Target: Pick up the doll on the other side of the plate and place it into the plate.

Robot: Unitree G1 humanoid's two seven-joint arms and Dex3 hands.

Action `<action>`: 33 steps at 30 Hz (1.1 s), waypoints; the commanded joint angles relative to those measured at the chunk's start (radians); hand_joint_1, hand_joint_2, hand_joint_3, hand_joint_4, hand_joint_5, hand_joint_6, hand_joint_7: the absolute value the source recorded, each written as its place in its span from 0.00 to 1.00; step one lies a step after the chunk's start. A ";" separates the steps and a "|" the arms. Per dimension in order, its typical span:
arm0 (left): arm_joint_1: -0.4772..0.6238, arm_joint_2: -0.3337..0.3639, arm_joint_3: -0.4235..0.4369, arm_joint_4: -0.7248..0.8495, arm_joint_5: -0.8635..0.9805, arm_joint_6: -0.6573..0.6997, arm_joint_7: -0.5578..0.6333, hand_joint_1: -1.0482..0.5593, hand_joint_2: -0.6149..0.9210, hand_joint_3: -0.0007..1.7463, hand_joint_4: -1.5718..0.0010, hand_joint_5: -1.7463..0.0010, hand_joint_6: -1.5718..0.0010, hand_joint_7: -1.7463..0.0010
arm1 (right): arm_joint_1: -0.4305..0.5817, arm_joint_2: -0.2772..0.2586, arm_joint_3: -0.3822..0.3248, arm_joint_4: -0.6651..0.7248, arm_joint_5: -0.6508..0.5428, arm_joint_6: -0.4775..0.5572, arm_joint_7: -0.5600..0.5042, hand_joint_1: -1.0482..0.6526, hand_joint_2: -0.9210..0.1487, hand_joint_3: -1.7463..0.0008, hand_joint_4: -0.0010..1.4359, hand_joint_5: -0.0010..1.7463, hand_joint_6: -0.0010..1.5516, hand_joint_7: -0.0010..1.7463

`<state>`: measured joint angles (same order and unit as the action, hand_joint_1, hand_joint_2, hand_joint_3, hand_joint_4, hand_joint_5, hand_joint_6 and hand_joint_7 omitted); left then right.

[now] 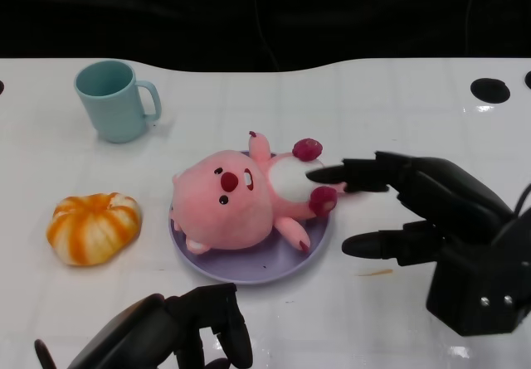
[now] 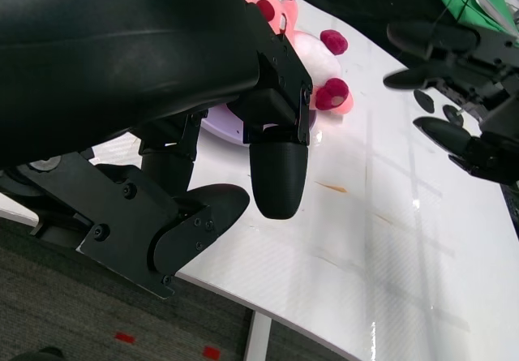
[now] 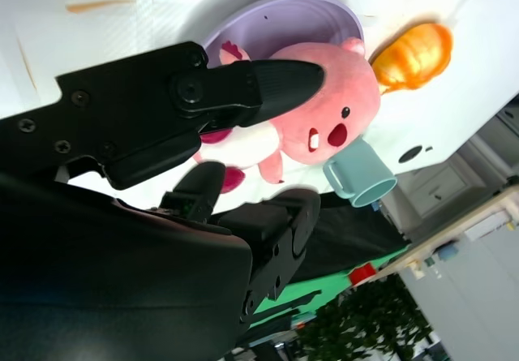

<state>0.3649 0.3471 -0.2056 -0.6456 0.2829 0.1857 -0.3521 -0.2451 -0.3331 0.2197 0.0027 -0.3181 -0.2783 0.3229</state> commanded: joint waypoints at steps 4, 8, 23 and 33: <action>-0.011 0.020 0.012 0.022 -0.013 -0.026 -0.006 0.57 0.76 0.64 0.62 0.00 0.66 0.13 | 0.088 -0.041 -0.076 -0.084 0.126 0.025 0.049 0.58 0.21 0.69 0.56 0.88 0.63 0.40; -0.014 0.023 0.018 0.033 -0.020 -0.037 -0.006 0.57 0.76 0.66 0.62 0.00 0.66 0.12 | 0.156 -0.070 -0.112 -0.180 0.197 0.113 0.110 0.60 0.43 0.36 0.61 0.87 0.63 0.51; -0.021 0.043 0.037 0.055 -0.034 -0.058 -0.008 0.56 0.76 0.65 0.62 0.00 0.67 0.13 | 0.262 -0.065 -0.122 -0.237 0.199 0.180 0.112 0.64 0.55 0.21 0.59 1.00 0.50 0.84; -0.008 0.048 0.048 0.055 -0.034 -0.058 -0.005 0.55 0.77 0.64 0.63 0.00 0.66 0.13 | 0.245 -0.064 -0.090 -0.169 0.111 0.153 0.075 0.62 0.56 0.20 0.61 1.00 0.48 0.91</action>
<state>0.3474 0.3811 -0.1671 -0.5926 0.2491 0.1323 -0.3546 0.0082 -0.3883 0.1322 -0.1720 -0.2027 -0.1244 0.4046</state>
